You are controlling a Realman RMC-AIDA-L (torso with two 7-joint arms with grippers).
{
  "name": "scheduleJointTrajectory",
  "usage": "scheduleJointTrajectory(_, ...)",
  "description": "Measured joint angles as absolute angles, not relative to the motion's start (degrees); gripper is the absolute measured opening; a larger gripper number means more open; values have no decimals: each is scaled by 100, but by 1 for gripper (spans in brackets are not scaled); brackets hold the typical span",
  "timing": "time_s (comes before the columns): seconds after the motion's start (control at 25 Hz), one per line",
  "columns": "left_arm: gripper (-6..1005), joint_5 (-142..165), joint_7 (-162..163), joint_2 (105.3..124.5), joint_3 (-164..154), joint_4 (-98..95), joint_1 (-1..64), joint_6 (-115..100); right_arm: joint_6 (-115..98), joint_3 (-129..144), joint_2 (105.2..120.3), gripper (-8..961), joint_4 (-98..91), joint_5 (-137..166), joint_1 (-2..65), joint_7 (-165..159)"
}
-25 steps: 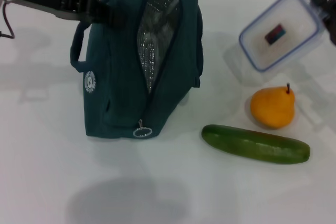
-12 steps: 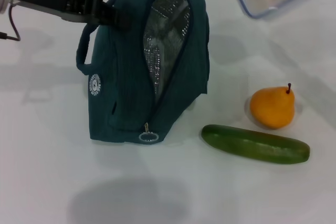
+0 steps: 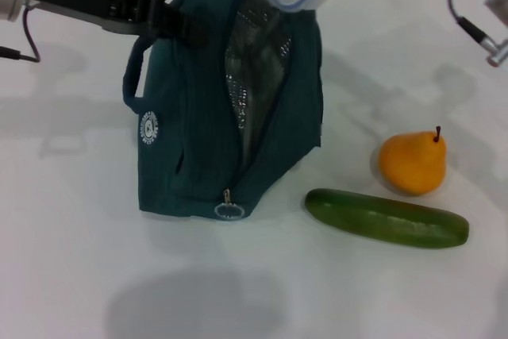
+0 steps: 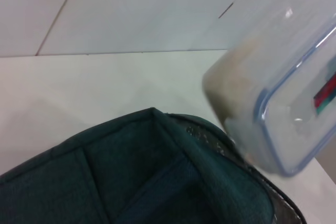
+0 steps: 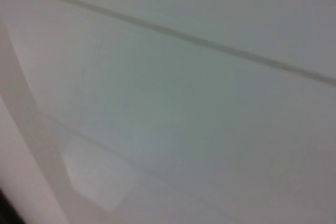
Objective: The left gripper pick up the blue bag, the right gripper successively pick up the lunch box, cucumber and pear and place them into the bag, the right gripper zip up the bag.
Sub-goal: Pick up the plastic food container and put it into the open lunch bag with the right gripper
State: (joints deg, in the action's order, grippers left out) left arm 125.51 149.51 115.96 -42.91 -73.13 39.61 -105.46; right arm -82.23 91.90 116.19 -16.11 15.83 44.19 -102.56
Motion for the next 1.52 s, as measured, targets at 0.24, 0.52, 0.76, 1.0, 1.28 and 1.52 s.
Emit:
scheduleJointTrajectory(0.24, 43, 12480, 14958, 11627, -4353, -7338, 3965, -10547, -7902, 9892, 11618, 132, -1844, 1192, 4500, -10274)
scheduleJointTrajectory(0.52, 43, 12445, 14942, 11628, -4364, -7334, 3934, -10542, -7716, 10328, 11619, 142, -1839, 1130, 4265, -10248)
scheduleJointTrajectory(0.76, 43, 12380, 14942, 11637, -4345, -7322, 3923, -10512, -7712, 10366, 11619, 151, -1825, 1169, 3912, -10214)
scheduleJointTrajectory(1.0, 43, 12360, 14928, 11688, -4357, -7315, 3929, -10476, -7470, 10660, 11619, 160, -1777, 1204, 3982, -10011)
scheduleJointTrajectory(1.28, 43, 12220, 14826, 11718, -4354, -7108, 3945, -10440, -6916, 11050, 11619, 170, -1846, 1258, 4245, -9854)
scheduleJointTrajectory(1.52, 43, 12147, 14811, 11695, -4359, -7038, 3935, -10440, -6379, 11480, 11619, 179, -2020, 1264, 4438, -9792)
